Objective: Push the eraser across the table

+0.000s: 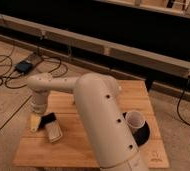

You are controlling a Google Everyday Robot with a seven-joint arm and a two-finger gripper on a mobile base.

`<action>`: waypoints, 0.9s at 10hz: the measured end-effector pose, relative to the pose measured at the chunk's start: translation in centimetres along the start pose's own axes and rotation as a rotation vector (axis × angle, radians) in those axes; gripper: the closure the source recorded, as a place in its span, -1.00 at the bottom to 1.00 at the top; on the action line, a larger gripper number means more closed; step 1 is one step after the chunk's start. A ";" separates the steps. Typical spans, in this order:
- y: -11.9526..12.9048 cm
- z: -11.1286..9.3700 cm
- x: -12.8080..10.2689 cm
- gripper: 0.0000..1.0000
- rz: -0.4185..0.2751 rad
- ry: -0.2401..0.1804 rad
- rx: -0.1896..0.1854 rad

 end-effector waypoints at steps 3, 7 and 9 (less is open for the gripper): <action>1.6 0.7 0.7 -0.60 -0.007 0.013 -0.015; 4.1 1.8 1.3 -0.60 -0.009 0.011 -0.034; 5.9 2.4 1.5 -0.60 -0.016 0.010 -0.048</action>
